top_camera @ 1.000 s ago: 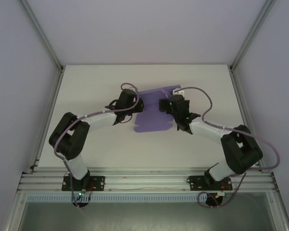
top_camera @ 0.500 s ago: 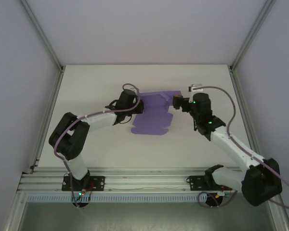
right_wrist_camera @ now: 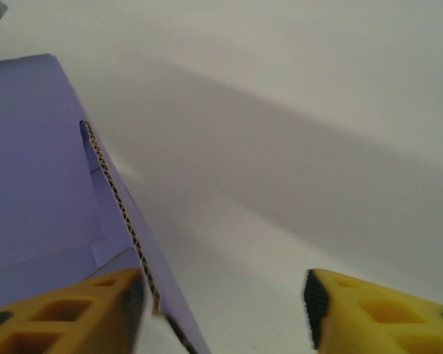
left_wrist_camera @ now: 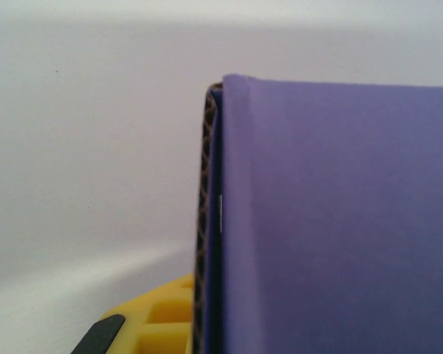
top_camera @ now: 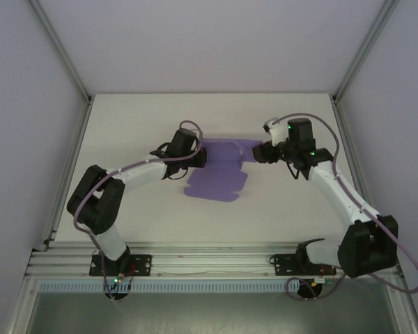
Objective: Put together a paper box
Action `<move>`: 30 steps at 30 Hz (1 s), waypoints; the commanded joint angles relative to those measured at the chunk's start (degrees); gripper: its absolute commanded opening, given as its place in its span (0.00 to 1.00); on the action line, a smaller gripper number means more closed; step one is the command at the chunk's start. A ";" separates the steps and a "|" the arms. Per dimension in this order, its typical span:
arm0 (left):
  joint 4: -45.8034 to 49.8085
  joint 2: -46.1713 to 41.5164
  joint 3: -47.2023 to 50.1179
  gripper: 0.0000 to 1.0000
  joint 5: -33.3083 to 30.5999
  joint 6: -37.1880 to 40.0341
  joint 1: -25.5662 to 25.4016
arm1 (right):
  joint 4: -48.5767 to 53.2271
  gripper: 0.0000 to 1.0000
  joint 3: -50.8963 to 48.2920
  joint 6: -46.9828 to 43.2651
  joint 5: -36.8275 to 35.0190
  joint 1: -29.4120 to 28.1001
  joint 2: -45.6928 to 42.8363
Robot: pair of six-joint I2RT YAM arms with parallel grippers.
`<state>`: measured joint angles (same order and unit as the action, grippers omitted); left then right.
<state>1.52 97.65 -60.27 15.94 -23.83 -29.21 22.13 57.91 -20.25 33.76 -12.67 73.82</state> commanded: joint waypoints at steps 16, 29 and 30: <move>5.68 -1.59 -3.56 0.00 0.19 1.73 0.19 | 7.68 0.16 3.38 -4.37 1.16 0.27 3.17; 8.84 1.60 -7.91 0.00 -3.56 -1.48 -0.27 | 6.97 0.00 6.53 8.57 -25.35 -5.20 9.49; 9.06 1.92 -8.55 0.00 -3.92 -1.71 -0.53 | 6.10 0.00 6.52 9.55 -29.36 -6.82 10.47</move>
<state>9.39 98.63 -65.91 14.52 -24.14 -29.39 27.24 63.70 -16.23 20.45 -17.30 82.02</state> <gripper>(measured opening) 0.084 0.047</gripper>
